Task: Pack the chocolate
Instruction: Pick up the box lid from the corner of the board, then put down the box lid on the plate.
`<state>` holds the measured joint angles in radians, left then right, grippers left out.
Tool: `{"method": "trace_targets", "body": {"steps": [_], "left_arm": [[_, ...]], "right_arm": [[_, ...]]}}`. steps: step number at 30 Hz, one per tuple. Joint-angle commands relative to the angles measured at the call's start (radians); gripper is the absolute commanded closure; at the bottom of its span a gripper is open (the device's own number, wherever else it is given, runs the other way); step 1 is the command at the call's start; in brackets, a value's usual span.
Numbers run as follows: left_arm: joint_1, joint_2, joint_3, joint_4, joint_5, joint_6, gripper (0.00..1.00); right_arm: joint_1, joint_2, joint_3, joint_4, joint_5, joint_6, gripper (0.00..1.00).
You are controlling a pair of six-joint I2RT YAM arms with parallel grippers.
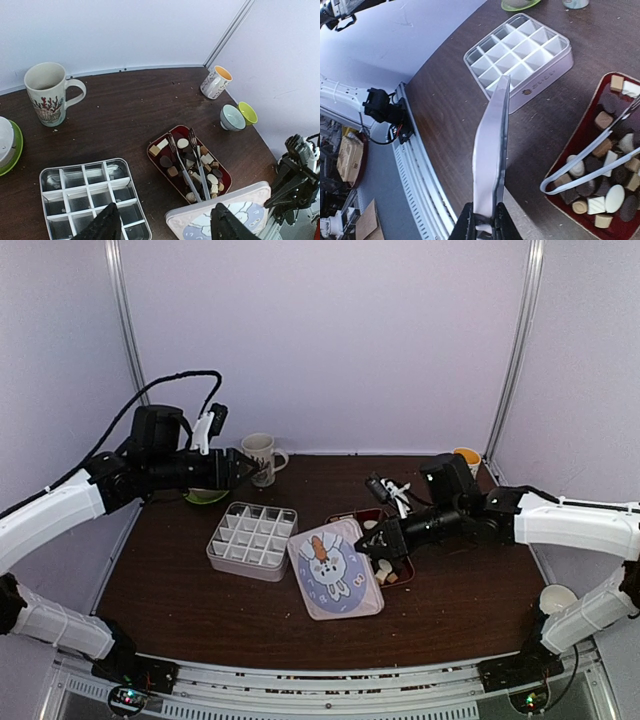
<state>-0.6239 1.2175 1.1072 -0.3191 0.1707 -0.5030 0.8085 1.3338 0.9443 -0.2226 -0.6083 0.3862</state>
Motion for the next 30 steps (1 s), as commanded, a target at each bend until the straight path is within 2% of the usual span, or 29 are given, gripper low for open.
{"method": "trace_targets", "body": {"steps": [1,5,8,12,17,22,30], "left_arm": [[0.012,-0.038,0.033,-0.041,-0.057,0.024,0.34],[0.069,-0.073,0.018,-0.051,-0.013,0.0,0.33],[0.128,-0.11,-0.014,-0.045,0.015,-0.03,0.23],[0.189,-0.164,-0.061,-0.041,-0.009,-0.076,0.03],[0.2,-0.235,-0.102,-0.072,-0.129,-0.153,0.02],[0.202,-0.253,-0.109,-0.025,-0.053,-0.127,0.02],[0.202,-0.224,-0.075,-0.042,0.018,-0.114,0.04]], "right_arm": [[0.01,-0.036,0.115,-0.219,0.249,-0.188,0.93],[0.043,-0.062,0.177,-0.251,0.418,-0.275,0.95],[0.081,-0.069,0.2,-0.26,0.551,-0.336,0.94],[0.147,-0.041,0.222,-0.26,0.714,-0.414,0.94],[0.188,0.024,0.253,-0.264,0.773,-0.436,0.95],[0.192,-0.009,0.229,-0.182,0.697,-0.419,0.95],[0.193,-0.044,0.244,-0.173,0.746,-0.474,0.94]]}}
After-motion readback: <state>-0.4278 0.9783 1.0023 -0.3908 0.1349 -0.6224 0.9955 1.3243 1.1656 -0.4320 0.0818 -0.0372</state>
